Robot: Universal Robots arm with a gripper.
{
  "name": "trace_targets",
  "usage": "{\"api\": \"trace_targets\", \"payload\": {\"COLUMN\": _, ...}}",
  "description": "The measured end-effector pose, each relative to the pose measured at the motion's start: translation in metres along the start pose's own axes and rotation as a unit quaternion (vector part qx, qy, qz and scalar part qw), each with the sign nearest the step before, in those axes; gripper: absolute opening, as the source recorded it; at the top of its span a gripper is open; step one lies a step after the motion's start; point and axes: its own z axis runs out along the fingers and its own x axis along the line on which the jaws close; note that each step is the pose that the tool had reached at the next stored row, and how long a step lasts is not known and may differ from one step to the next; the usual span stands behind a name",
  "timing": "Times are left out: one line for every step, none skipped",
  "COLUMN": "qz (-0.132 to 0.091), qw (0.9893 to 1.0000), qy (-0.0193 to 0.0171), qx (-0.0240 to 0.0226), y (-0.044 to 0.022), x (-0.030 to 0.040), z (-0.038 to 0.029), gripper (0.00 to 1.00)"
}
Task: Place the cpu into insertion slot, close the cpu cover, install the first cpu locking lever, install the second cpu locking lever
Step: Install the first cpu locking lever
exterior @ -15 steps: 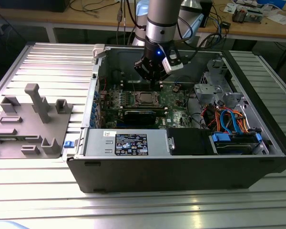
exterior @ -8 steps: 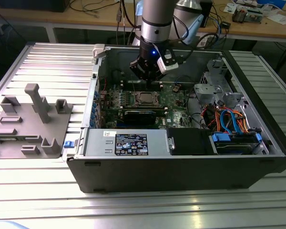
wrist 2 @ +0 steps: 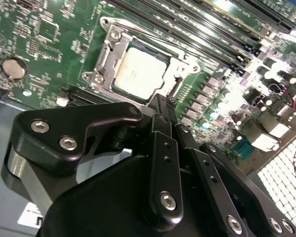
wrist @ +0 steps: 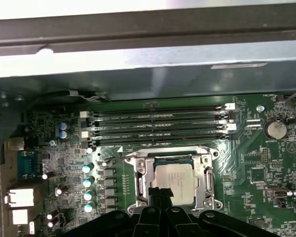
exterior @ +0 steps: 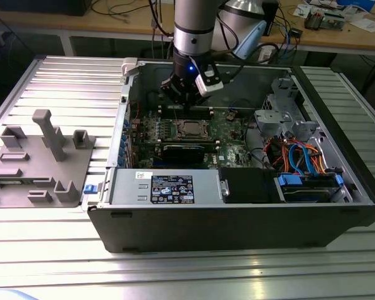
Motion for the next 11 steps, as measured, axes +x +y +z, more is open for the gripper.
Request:
{"api": "trace_targets", "payload": {"qz": 0.000, "qw": 1.0000, "qy": -0.0001, "qx": 0.0000, "y": -0.0001, "x": 0.0015, "z": 0.0000, "gripper": 0.11}}
{"api": "trace_targets", "payload": {"qz": 0.000, "qw": 1.0000, "qy": -0.0003, "qx": 0.0000, "y": -0.0001, "x": 0.0025, "z": 0.0000, "gripper": 0.11}}
{"api": "trace_targets", "payload": {"qz": 0.000, "qw": 1.0000, "qy": -0.0004, "qx": 0.0001, "y": -0.0002, "x": 0.0035, "z": -0.0002, "gripper": 0.11}}
{"api": "trace_targets", "payload": {"qz": 0.000, "qw": 1.0000, "qy": -0.0006, "qx": 0.0001, "y": -0.0003, "x": 0.0040, "z": -0.0006, "gripper": 0.11}}
{"api": "trace_targets", "payload": {"qz": 0.000, "qw": 1.0000, "qy": -0.0009, "qx": 0.0000, "y": -0.0003, "x": 0.0044, "z": -0.0015, "gripper": 0.11}}
{"api": "trace_targets", "payload": {"qz": 0.000, "qw": 1.0000, "qy": -0.0011, "qx": 0.0000, "y": -0.0003, "x": 0.0048, "z": -0.0023, "gripper": 0.11}}
{"api": "trace_targets", "payload": {"qz": 0.000, "qw": 1.0000, "qy": -0.0017, "qx": -0.0001, "y": -0.0003, "x": 0.0055, "z": -0.0042, "gripper": 0.11}}
{"api": "trace_targets", "payload": {"qz": 0.000, "qw": 1.0000, "qy": -0.0022, "qx": -0.0001, "y": -0.0003, "x": 0.0062, "z": -0.0055, "gripper": 0.11}}
{"api": "trace_targets", "payload": {"qz": 0.000, "qw": 1.0000, "qy": -0.0027, "qx": -0.0001, "y": -0.0004, "x": 0.0072, "z": -0.0065, "gripper": 0.11}}
{"api": "trace_targets", "payload": {"qz": 0.000, "qw": 1.0000, "qy": -0.0032, "qx": -0.0003, "y": -0.0005, "x": 0.0090, "z": -0.0071, "gripper": 0.11}}
{"api": "trace_targets", "payload": {"qz": 0.000, "qw": 1.0000, "qy": -0.0037, "qx": -0.0005, "y": -0.0006, "x": 0.0115, "z": -0.0075, "gripper": 0.11}}
